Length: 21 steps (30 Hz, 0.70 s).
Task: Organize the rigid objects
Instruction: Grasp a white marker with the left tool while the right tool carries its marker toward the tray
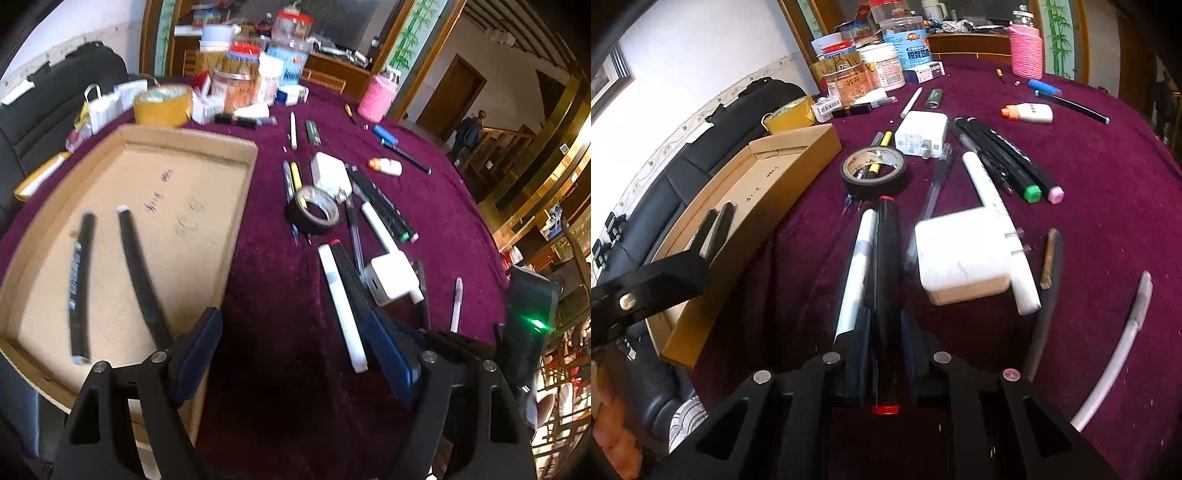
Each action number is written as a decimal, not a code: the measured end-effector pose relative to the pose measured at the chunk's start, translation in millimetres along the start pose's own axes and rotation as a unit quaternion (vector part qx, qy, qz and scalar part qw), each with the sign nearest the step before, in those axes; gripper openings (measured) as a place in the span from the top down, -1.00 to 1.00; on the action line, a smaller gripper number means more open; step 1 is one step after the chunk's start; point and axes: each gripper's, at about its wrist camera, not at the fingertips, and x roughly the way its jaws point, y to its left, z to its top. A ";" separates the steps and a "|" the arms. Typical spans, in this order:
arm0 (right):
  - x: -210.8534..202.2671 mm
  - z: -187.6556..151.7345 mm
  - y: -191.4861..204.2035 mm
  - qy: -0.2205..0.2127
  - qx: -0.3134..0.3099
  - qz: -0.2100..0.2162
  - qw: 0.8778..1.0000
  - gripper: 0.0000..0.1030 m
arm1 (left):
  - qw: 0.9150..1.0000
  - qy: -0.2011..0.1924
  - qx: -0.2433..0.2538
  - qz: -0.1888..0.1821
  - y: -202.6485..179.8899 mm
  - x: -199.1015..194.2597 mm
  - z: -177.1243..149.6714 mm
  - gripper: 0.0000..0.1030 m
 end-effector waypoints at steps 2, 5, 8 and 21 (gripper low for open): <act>-8.4 -8.5 -4.6 0.000 0.014 0.008 1.000 0.69 | 1.000 0.011 0.009 -0.004 -7.0 7.2 -0.5 -0.49; -20.7 -21.8 -9.0 -0.006 0.013 -0.002 1.000 0.69 | 1.000 0.022 0.018 -0.011 -19.5 21.7 -4.1 -0.47; -29.2 -32.1 -18.9 -0.003 0.027 0.012 1.000 0.69 | 0.998 0.061 0.016 -0.026 -29.8 40.9 -4.4 -0.19; -29.1 -35.8 -26.4 -0.019 0.029 0.021 0.999 0.68 | 0.996 0.070 0.051 0.010 -58.4 77.8 -2.6 0.11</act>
